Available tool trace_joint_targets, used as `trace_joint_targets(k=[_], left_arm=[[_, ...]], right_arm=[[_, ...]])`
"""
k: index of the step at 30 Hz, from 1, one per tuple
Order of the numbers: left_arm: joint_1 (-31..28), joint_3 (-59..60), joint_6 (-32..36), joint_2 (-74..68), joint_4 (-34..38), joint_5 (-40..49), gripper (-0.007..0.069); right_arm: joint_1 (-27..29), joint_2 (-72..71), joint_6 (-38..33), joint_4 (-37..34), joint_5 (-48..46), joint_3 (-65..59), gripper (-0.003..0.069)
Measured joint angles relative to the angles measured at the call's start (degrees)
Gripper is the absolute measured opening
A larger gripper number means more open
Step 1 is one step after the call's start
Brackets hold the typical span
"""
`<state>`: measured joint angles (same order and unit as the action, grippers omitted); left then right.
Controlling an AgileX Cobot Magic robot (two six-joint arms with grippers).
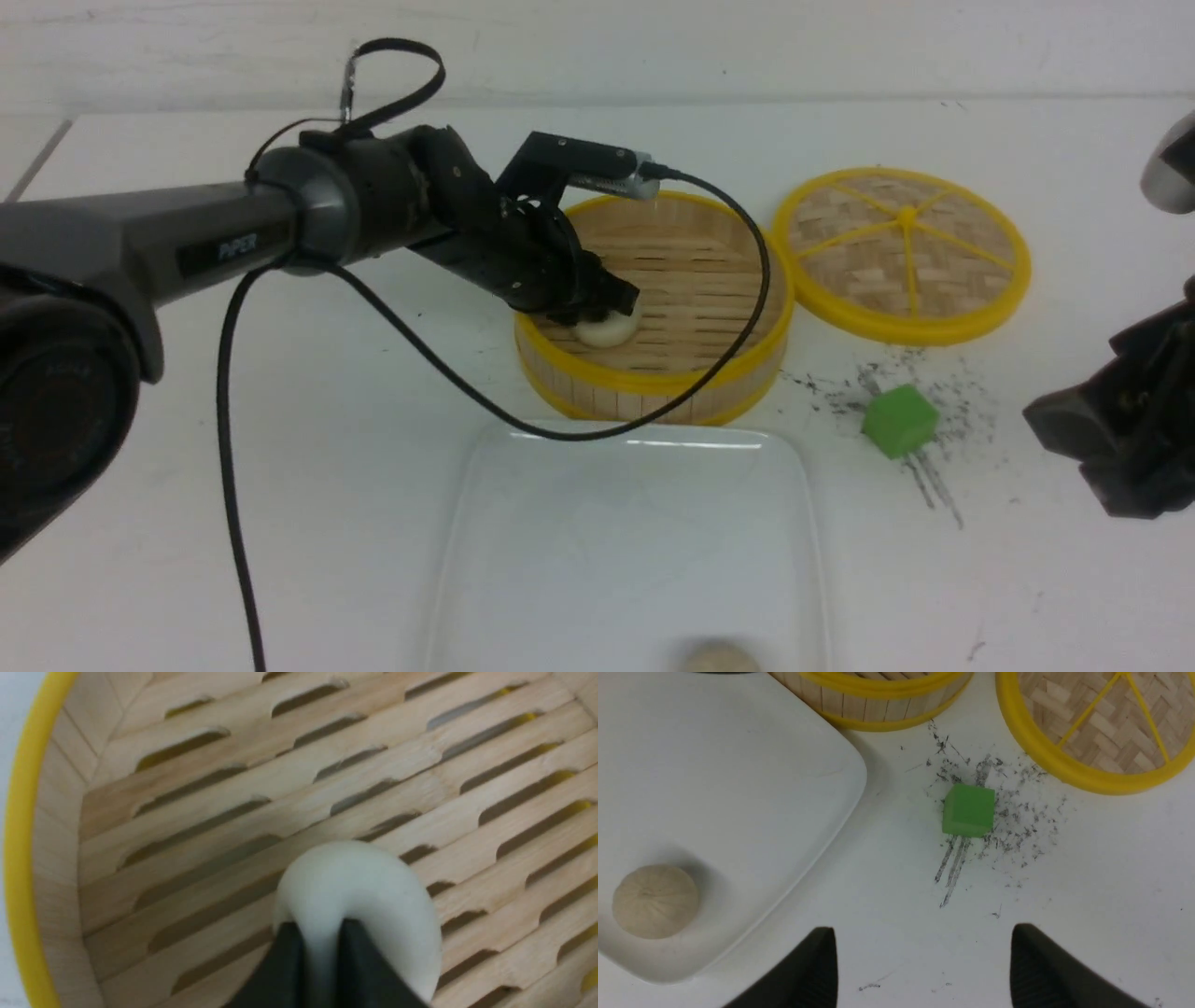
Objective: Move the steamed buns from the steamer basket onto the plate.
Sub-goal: Use the left arm to grab the steamed stuffed bun that is closest to it, then use the left arm to put the steamed stuffed bun into the plate
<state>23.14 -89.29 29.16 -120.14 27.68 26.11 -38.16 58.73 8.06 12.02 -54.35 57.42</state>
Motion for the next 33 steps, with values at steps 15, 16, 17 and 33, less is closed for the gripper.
trace_joint_targets(k=[15,16,17,33], left_arm=[[0.0,-7.59,0.45,18.4,-5.74,15.53,0.003],[0.0,-7.7,-0.33,20.14,-6.39,16.61,0.003],[0.0,-7.93,-2.19,22.94,-7.4,18.97,0.003],[6.68,3.73,-16.8,29.07,-9.65,44.27,0.003]], right_arm=[[0.0,0.0,-0.48,-0.19,1.32,0.0,0.0411],[0.0,0.0,-0.48,-0.19,1.32,0.0,0.0411],[0.0,0.0,-0.48,-0.19,1.32,0.0,0.0411],[0.0,0.0,-0.48,-0.19,3.96,0.0,0.0411]])
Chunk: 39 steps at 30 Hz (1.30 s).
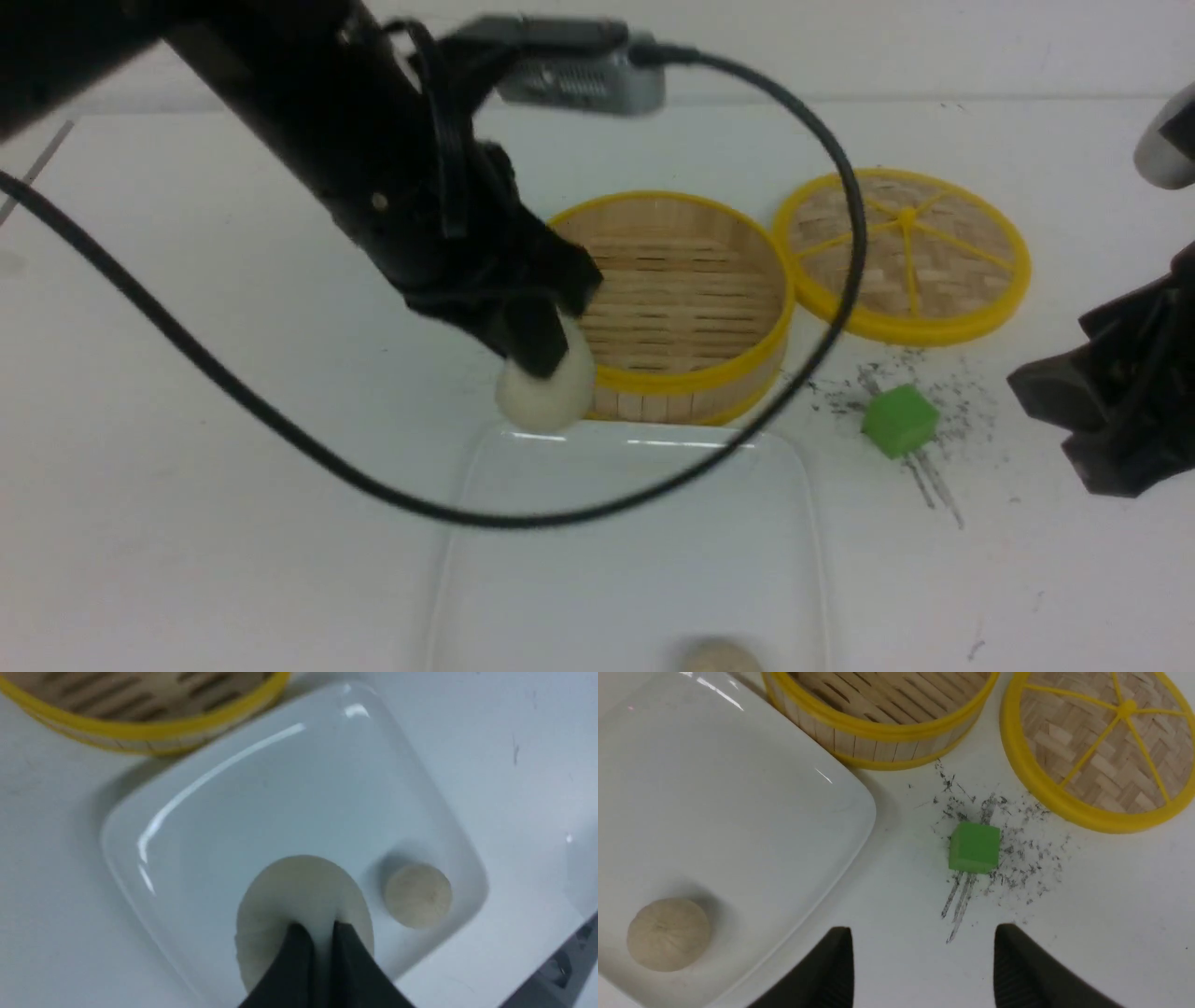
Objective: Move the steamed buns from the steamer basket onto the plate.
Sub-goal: Use the left arm to put the steamed stuffed bun into the plate
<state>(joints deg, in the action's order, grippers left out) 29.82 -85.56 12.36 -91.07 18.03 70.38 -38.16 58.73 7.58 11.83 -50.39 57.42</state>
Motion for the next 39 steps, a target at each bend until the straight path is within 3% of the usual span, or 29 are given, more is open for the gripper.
trace_joint_targets(k=[5,13,23,28,31,32,34,39], left_arm=[[6.21,12.49,-0.18,-2.19,-0.03,-7.7,0.003],[6.96,19.13,0.79,-7.88,-2.41,-18.93,0.003],[6.96,19.13,1.37,-10.25,-0.28,-19.61,0.0031],[6.96,19.13,-0.06,-10.25,-3.17,-18.73,0.0073],[6.96,18.66,-2.03,-10.25,-8.02,-16.15,0.0204],[6.96,18.58,-2.26,-10.25,-8.61,-15.94,0.0213],[6.96,17.19,-6.15,-10.19,-12.16,-13.94,0.0367],[6.96,14.95,-9.01,-10.19,-12.95,-13.13,0.0542]], right_arm=[[0.0,0.0,0.0,0.0,0.11,0.0,0.0411],[0.0,0.0,0.0,-0.18,-1.64,0.0,0.0411],[0.0,0.0,-0.17,-0.24,-2.27,0.0,0.0411],[0.0,0.0,-0.17,-0.38,-2.27,0.0,0.0411],[0.0,0.0,-0.17,-0.38,-2.27,0.0,0.0411],[0.0,0.0,-0.17,-0.38,-2.27,0.0,0.0411],[0.0,0.0,-0.17,-0.38,-2.27,0.0,0.0411],[0.0,0.0,-0.17,-0.38,-1.68,0.0,0.0411]])
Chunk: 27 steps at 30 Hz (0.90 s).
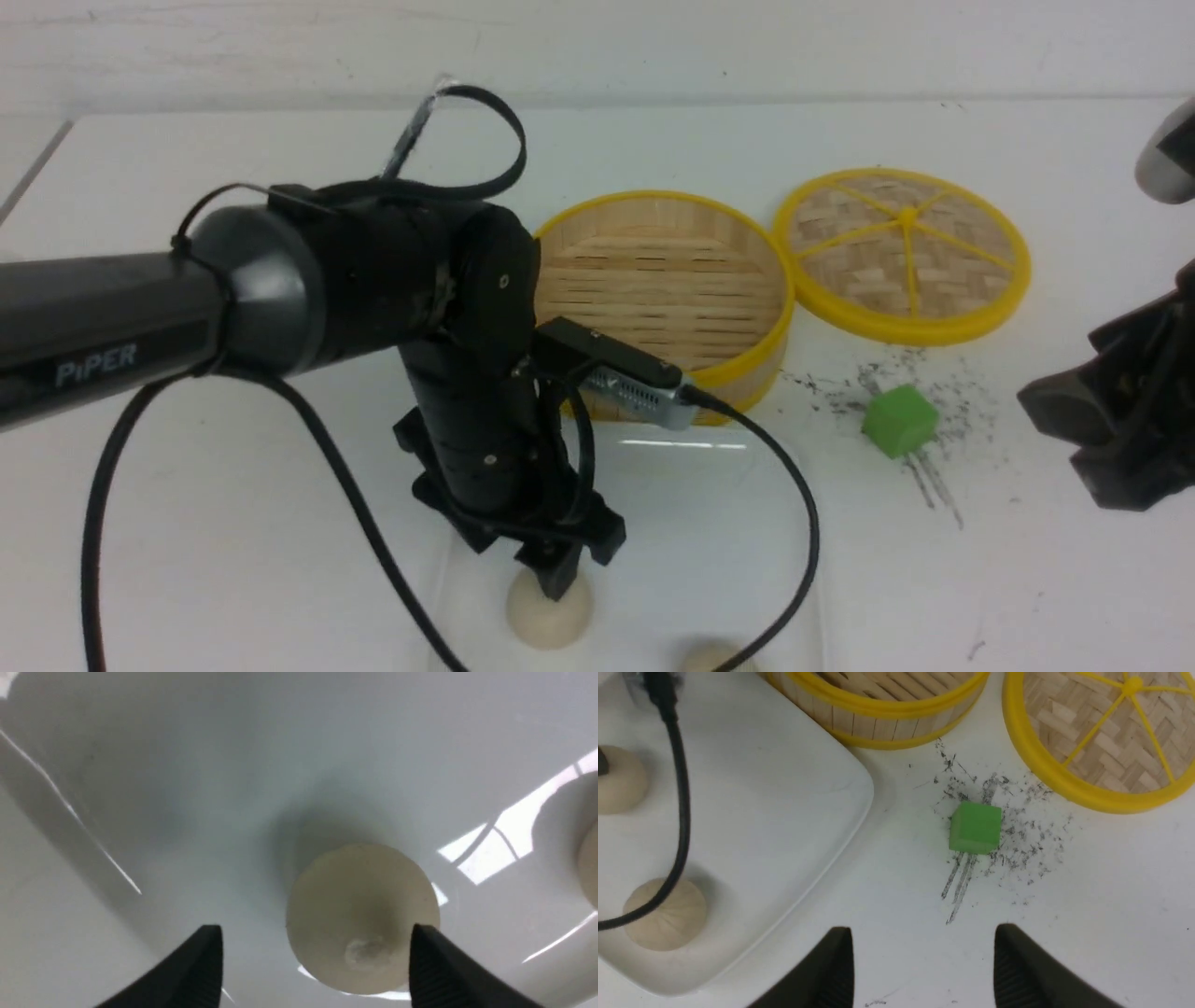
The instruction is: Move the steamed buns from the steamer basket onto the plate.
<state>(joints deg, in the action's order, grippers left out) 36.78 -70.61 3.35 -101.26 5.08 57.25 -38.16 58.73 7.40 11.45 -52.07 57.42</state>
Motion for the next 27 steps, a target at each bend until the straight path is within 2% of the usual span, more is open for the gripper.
trace_joint_targets(k=[4,10,14,15,17,18,21,25,27], left_arm=[[0.0,-3.21,-0.59,0.07,0.43,2.02,0.058],[0.0,-11.23,-1.03,3.79,-3.48,2.32,0.0564],[0.0,-16.17,-2.98,7.73,-10.02,1.45,0.0555],[0.0,-18.06,-4.38,10.02,-14.04,1.02,0.0554],[0.0,-18.94,-5.6,11.19,-16.13,0.58,0.0554],[0.0,-19.66,-7.79,13.76,-20.18,-0.45,0.0554],[0.0,-19.9,-12.9,18.17,-25.98,-3.13,0.0554],[0.0,-19.95,-19.59,23.2,-32.87,-5.66,0.0554],[0.0,-19.95,-22.2,25.59,-36.56,-6.01,0.0554]], right_arm=[[0.0,0.0,0.0,0.0,0.51,0.0,0.0411],[0.0,0.0,-0.02,0.69,2.05,0.0,0.0411],[0.0,0.0,-0.02,2.45,3.89,0.0,0.0411],[0.0,-0.06,0.04,3.3,4.35,0.0,0.0411],[0.0,-0.18,0.25,3.85,4.73,0.0,0.0411],[0.0,-0.56,0.86,4.75,5.55,0.0,0.0411],[0.0,-1.7,3.22,7.28,8.06,0.0,0.0411],[0.0,-4.83,7.44,13.84,12.93,0.0,0.0411],[0.0,-7.27,11.46,20.16,14.49,0.0,0.0411]])
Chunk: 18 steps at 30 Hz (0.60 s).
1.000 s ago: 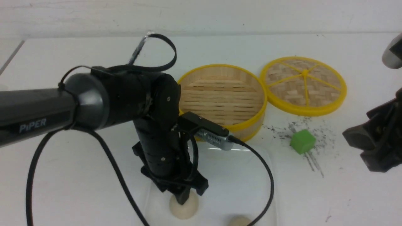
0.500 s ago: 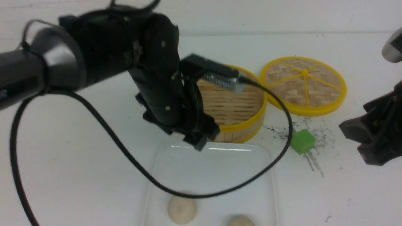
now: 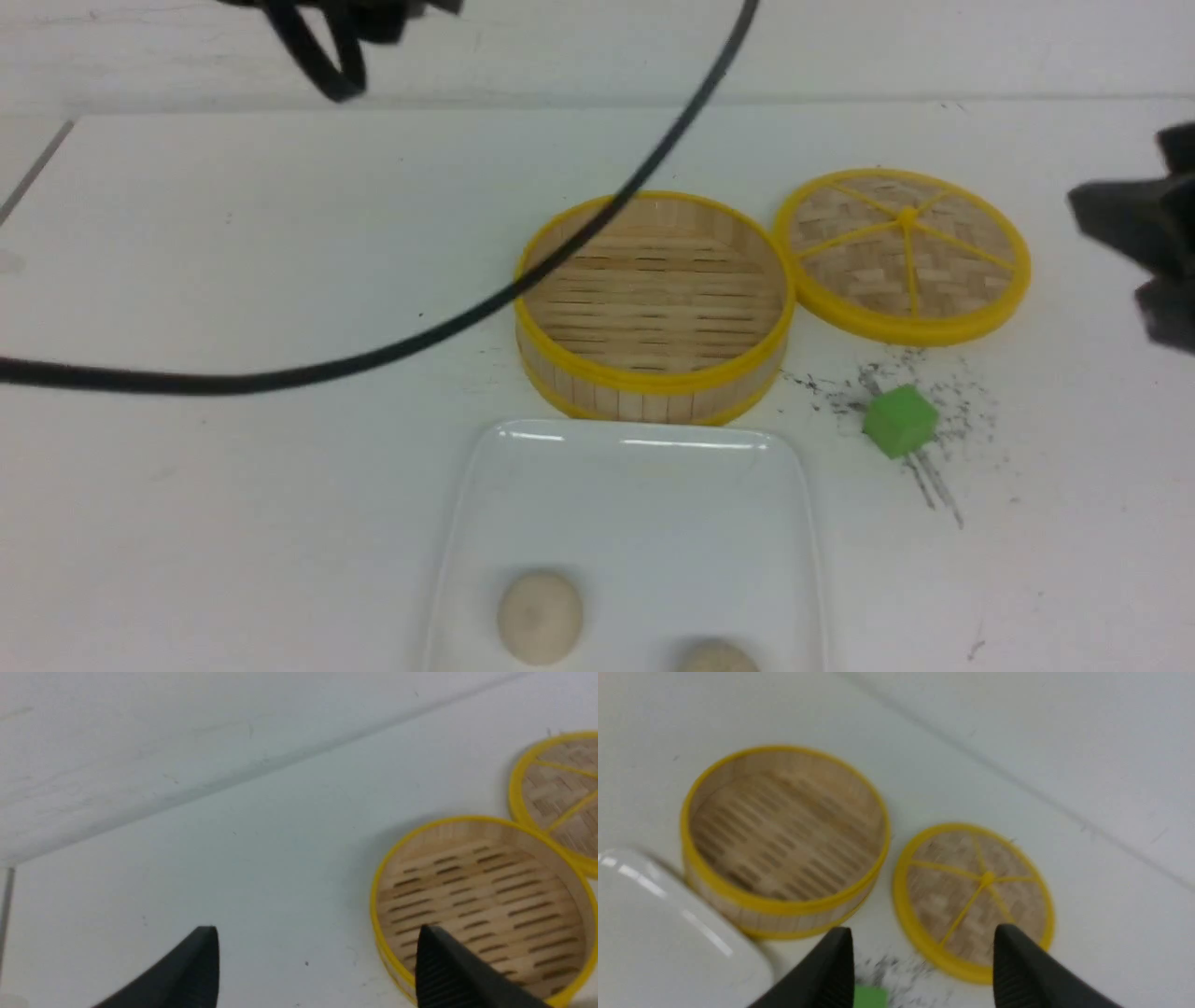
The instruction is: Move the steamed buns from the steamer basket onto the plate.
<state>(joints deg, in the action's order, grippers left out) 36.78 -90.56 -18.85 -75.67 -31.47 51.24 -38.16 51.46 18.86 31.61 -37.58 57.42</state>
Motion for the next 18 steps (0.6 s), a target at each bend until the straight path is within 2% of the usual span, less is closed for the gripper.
trace_joint_targets(k=[3,6,9,12,18], left_arm=[[0.0,0.0,-1.06,1.54,-2.39,-0.12,0.0544],[0.0,0.0,-1.49,3.58,-5.06,-0.71,0.0512],[0.0,0.0,-1.56,4.98,-5.81,-0.36,0.0481],[0.0,0.0,-1.56,6.4,-6.95,1.2,0.0461],[0.0,0.37,-1.62,10.3,-9.73,6.36,0.0451]], right_arm=[[0.0,-1.96,4.22,6.03,-0.05,0.0,0.0411],[0.0,-5.76,13.59,15.0,-2.47,0.0,0.0411],[0.0,-8.82,19.21,19.15,-6.71,0.0,0.0411],[0.0,-12.03,20.97,20.35,-10.52,0.0,0.0411],[0.0,-17.65,19.46,19.43,-16.11,0.05,0.0411]])
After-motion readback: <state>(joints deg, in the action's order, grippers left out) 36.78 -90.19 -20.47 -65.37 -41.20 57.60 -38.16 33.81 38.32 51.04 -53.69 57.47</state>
